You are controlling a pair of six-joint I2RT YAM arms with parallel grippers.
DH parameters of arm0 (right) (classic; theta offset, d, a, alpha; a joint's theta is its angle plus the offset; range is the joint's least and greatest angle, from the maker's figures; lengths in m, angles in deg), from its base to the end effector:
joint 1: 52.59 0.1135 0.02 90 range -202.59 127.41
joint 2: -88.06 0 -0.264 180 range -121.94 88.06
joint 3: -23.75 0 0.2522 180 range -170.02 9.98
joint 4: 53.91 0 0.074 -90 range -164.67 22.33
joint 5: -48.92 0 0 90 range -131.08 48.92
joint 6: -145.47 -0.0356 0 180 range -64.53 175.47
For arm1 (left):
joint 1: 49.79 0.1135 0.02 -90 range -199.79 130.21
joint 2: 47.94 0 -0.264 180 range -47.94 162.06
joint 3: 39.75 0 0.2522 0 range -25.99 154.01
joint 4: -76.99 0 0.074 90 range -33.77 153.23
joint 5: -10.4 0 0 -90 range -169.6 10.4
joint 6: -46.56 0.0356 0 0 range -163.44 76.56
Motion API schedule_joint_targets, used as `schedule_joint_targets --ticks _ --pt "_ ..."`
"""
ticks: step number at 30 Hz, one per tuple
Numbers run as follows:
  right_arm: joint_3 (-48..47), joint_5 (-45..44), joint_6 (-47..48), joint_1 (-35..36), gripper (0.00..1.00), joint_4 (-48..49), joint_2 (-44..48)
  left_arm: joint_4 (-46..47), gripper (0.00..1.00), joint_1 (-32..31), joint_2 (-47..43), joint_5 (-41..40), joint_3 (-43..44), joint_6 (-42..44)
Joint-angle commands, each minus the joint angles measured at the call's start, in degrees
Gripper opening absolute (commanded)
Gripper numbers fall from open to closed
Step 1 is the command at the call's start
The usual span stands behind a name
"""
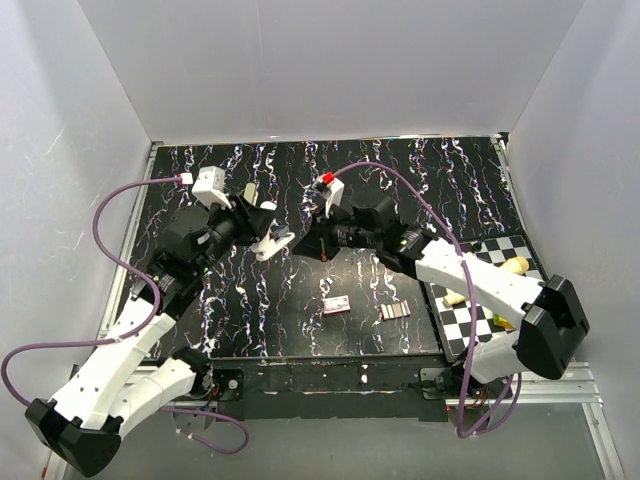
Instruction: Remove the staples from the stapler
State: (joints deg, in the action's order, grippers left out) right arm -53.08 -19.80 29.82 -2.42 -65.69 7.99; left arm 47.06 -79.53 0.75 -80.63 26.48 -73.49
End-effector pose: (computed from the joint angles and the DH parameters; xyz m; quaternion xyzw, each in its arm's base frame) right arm 0.2013 0.2615 0.3315 -0.2754 0.7382 0.4831 0.3819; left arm 0.1681 -0.0953 0.3643 -0.0077 0.7792 -0.3063 0.5468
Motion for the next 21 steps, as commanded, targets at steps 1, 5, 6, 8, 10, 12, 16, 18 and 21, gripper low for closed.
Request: schedule_joint_targets --ticks 1,5,6,8,10,12,16,18,21 --pt "-1.18 1.75 -2.56 0.63 0.01 6.11 -1.66 2.89 0.0 0.12 -1.75 0.95 0.88 -4.41" --pt "-0.65 0.61 -2.83 0.72 0.01 8.39 -1.49 2.89 0.0 0.12 -2.02 3.58 0.27 -6.25" --pt "-0.65 0.43 -2.91 0.72 0.01 8.65 -1.58 2.89 0.0 0.12 -2.1 4.02 0.01 -6.78" --pt "-0.65 -0.62 -2.65 0.72 0.01 9.01 -1.23 3.5 0.0 0.12 -2.63 5.16 -1.05 -7.92" --pt "-0.21 -2.2 -2.04 0.72 0.01 9.97 -0.44 3.42 0.0 0.12 -3.16 6.22 -1.58 -8.72" --pt "-0.3 -3.43 -0.9 0.72 0.01 10.15 0.35 2.9 0.0 0.12 -3.6 7.45 -2.02 -8.98" --pt "-2.93 -3.26 2.96 0.72 0.01 7.17 0.71 1.4 0.0 0.12 -3.86 11.49 -2.11 -8.28" --pt "-3.81 -2.91 4.72 0.72 0.01 6.2 0.88 0.7 0.0 0.12 -3.95 13.42 -2.02 -8.01" --pt "-5.31 -1.68 7.88 0.72 0.01 4.09 1.23 0.69 0.0 0.12 -3.95 17.64 -2.02 -7.49"
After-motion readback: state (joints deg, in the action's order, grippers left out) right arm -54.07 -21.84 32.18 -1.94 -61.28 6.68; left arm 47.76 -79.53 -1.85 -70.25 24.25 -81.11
